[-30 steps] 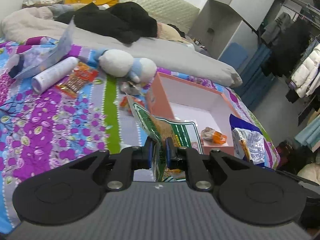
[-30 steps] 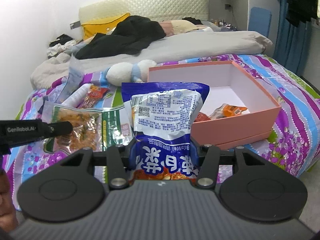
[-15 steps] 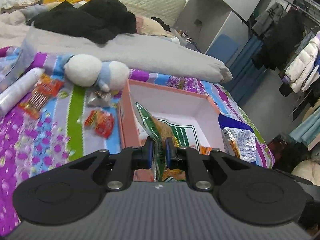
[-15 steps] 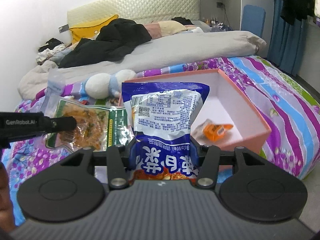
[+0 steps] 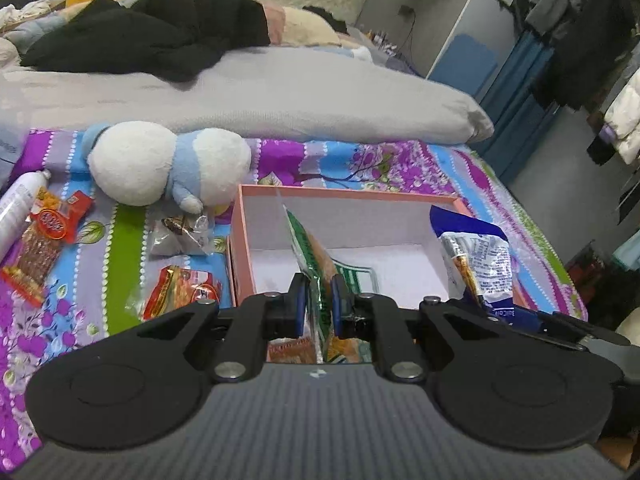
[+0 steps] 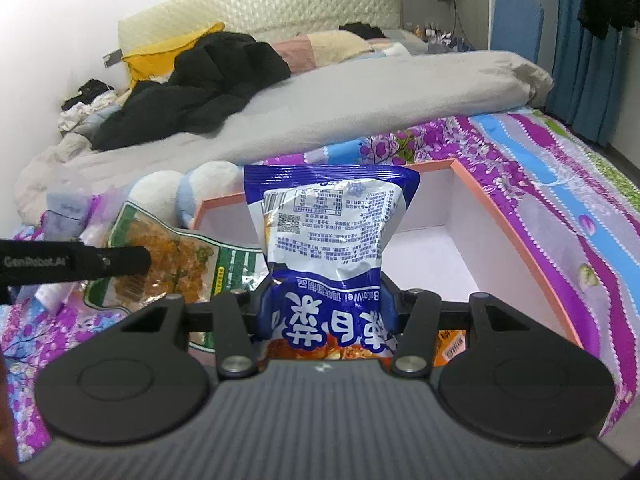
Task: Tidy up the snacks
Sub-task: 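Lower both packets into the pink box and open both grippers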
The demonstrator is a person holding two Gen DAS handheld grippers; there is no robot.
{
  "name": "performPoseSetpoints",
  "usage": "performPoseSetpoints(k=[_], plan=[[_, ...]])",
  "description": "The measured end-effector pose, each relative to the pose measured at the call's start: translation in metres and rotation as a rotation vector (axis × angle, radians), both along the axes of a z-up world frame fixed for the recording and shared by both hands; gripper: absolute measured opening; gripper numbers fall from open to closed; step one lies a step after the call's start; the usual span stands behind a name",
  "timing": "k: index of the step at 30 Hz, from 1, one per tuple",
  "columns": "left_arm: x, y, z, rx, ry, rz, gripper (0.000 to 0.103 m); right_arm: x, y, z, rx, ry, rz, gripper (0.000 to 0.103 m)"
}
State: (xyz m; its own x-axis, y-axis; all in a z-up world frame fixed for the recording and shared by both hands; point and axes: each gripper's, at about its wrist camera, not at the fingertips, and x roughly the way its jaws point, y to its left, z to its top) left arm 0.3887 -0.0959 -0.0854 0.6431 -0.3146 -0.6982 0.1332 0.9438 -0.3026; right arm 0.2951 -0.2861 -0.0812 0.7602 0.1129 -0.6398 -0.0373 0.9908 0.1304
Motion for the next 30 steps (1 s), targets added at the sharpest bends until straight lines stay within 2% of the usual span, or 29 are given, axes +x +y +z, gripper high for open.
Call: performPoseSetpoints(k=[6,9,11,13,14,15,16,23,30], plan=[[0.026,-0.005,-0.021,0.026,0.035,-0.005,0.015,0.025,-0.008,-0.027,0.008,0.065,0.002,0.054],[0.032,-0.011,-0.028,0.033,0.048,-0.023,0.015,0.033,-0.01,-0.037,0.0,0.095,-0.006,0.058],[0.033,-0.011,-0.029,0.031,0.05,-0.02,0.019,0.036,-0.012,-0.041,0.001,0.11,-0.013,0.076],[0.034,-0.01,-0.029,0.032,0.055,-0.011,0.034,0.035,-0.013,-0.042,0.002,0.108,-0.027,0.085],[0.032,-0.009,-0.028,0.038,0.054,-0.004,0.04,0.034,-0.014,-0.041,0.008,0.106,-0.027,0.085],[0.031,-0.008,-0.025,0.047,0.048,0.005,0.05,0.033,-0.014,-0.041,0.013,0.106,-0.026,0.085],[0.029,-0.007,-0.023,0.05,0.04,0.009,0.053,0.031,-0.013,-0.039,0.015,0.105,-0.026,0.085],[0.004,0.001,0.002,0.054,-0.003,0.006,0.053,0.013,-0.007,-0.022,0.029,0.065,-0.018,0.085],[-0.041,0.01,0.029,0.063,-0.052,-0.009,0.053,-0.02,0.006,0.003,0.03,0.007,-0.014,0.085]])
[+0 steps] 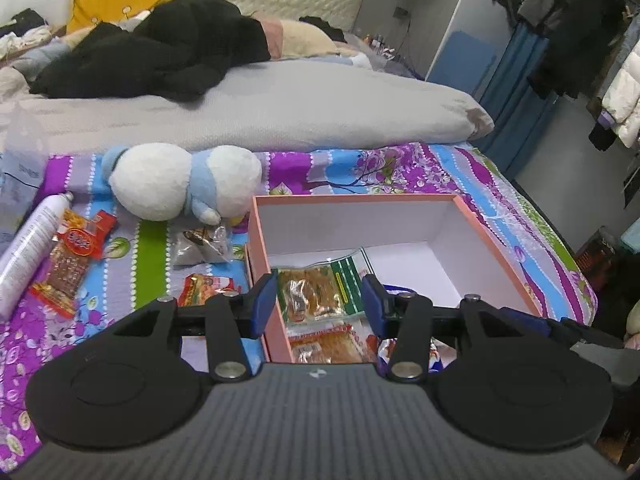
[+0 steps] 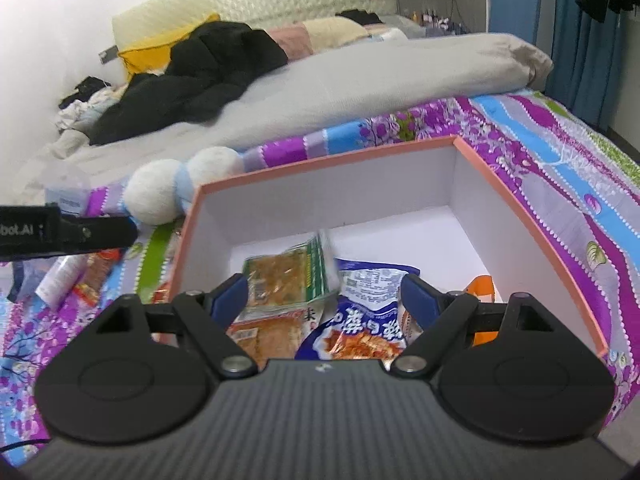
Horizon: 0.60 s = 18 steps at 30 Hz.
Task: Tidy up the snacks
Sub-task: 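Lower both packets into the pink box and open both grippers, then withdraw both tools from the box back toward the snack pile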
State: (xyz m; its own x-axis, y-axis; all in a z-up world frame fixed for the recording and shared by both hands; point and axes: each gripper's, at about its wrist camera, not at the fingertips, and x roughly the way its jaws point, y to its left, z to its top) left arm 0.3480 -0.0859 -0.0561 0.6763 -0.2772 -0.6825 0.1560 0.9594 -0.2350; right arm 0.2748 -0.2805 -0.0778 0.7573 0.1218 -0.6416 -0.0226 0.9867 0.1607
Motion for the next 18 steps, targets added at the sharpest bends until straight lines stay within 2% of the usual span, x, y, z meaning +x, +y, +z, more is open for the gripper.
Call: performPoseSetpoints(k=[9,18], plan=[[-0.063,0.02,0.028,-0.008,-0.049,0.018,0.053,-0.05,0.012,0.024,0.01,-0.055,0.009,0.085],[-0.13,0.044,0.04,-0.028,-0.071,0.034,0.055,-0.104,0.02,0.035,0.0,-0.088,0.016,0.085]])
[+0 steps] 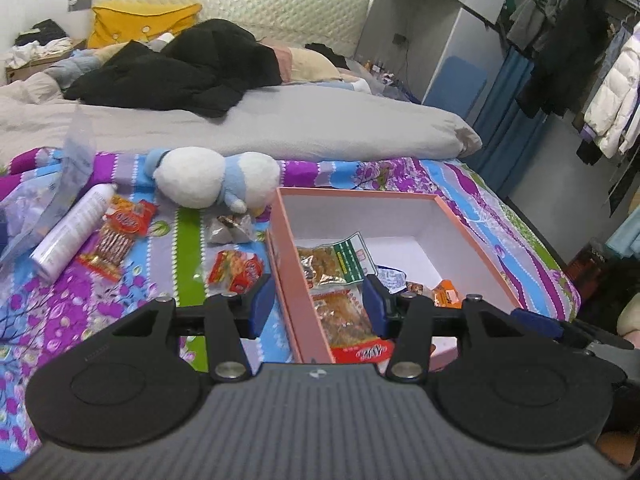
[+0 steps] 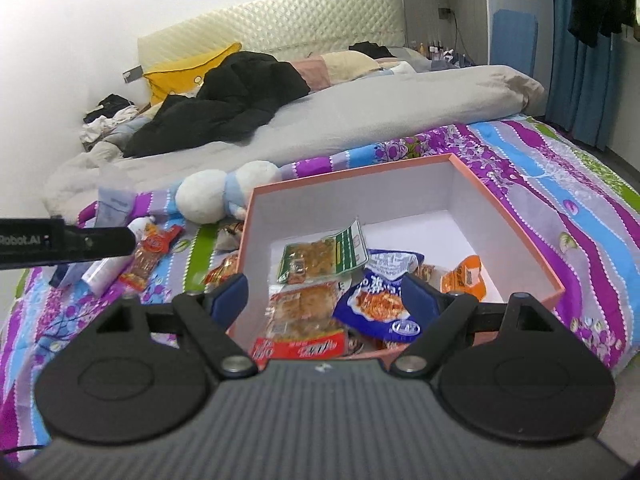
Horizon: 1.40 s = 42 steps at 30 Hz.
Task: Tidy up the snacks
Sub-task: 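Withdraw both tools from the box back toward the snack pile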
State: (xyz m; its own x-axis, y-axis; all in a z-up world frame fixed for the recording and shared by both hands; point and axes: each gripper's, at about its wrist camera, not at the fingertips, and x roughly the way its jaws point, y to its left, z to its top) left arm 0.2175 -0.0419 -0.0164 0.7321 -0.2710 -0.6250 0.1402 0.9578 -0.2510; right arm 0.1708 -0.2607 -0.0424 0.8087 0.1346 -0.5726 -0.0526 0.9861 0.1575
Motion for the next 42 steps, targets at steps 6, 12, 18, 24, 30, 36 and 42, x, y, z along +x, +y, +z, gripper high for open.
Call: performPoseSetpoints(k=[6,12,18,24,30,36,42], plan=[[-0.035,0.016,0.005,-0.003,-0.02,0.01,0.058,-0.034,0.008,0.001,0.0,-0.012,0.003,0.085],[-0.073,0.016,-0.006,0.02,-0.021,-0.001,0.07,-0.062,0.02,-0.005,0.007,-0.057,0.0,0.085],[-0.107,0.026,-0.015,0.039,-0.029,0.015,0.082,-0.083,0.031,-0.013,0.007,-0.067,0.011,0.085],[-0.133,0.042,-0.013,0.087,-0.076,0.045,0.091,-0.1,0.044,-0.018,0.014,-0.096,0.045,0.085],[-0.154,0.058,-0.014,0.139,-0.096,0.128,0.099,-0.111,0.061,-0.022,0.029,-0.097,0.089,0.085],[-0.177,0.08,-0.017,0.128,-0.092,0.215,0.1,-0.121,0.086,-0.024,0.044,-0.1,0.154,0.085],[-0.195,0.094,-0.028,0.149,-0.081,0.264,0.102,-0.125,0.1,-0.032,0.047,-0.07,0.218,0.085]])
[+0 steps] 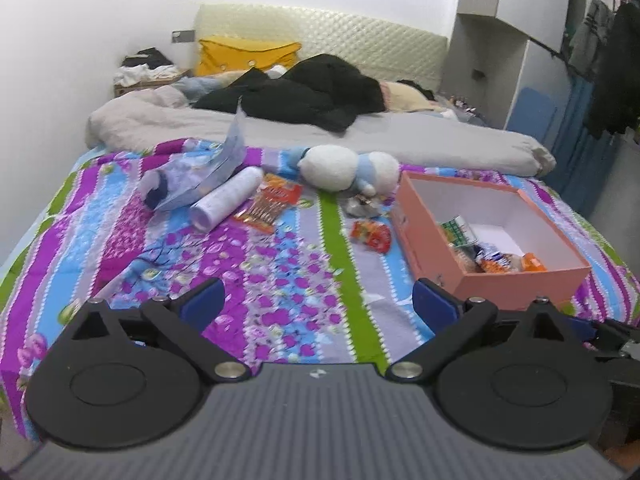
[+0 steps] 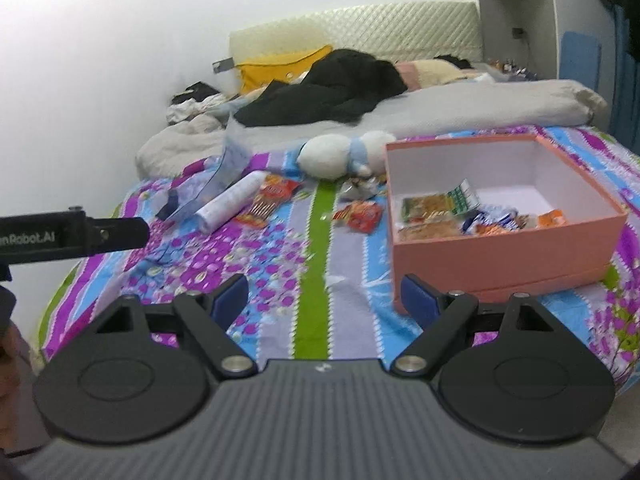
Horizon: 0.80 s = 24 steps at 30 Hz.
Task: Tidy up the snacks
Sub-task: 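Withdraw both tools from the box back toward the snack pile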
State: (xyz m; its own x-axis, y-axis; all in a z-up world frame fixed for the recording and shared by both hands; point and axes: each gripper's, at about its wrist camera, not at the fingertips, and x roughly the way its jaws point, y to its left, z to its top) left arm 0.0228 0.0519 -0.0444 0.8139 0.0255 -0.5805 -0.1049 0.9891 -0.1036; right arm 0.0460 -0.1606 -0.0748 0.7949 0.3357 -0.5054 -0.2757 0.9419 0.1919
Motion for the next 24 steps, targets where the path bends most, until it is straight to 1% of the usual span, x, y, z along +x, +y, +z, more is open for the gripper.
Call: performPoseSetpoints(k=[3,7,11,16,19,22,24], plan=[[0.0,0.009,-0.008,-0.021,0.024,0.024,0.102,-0.003,0.007,-0.002,-0.019,-0.005,0.014,0.085],[0.008,0.02,-0.016,-0.04,0.059,0.03,0.102,0.0,0.018,-0.004,-0.039,-0.012,0.032,0.085],[0.022,0.03,-0.019,-0.04,0.057,0.033,0.102,0.011,0.028,-0.003,-0.052,-0.007,0.044,0.085],[0.051,0.046,-0.026,-0.044,0.091,0.065,0.102,0.032,0.043,-0.004,-0.09,-0.015,0.042,0.084],[0.073,0.057,-0.032,-0.06,0.114,0.049,0.102,0.049,0.053,-0.007,-0.104,-0.01,0.047,0.084],[0.094,0.064,-0.038,-0.038,0.124,0.048,0.101,0.068,0.064,-0.011,-0.121,-0.003,0.044,0.084],[0.11,0.072,-0.045,-0.044,0.133,0.046,0.101,0.083,0.071,-0.014,-0.129,0.009,0.043,0.083]])
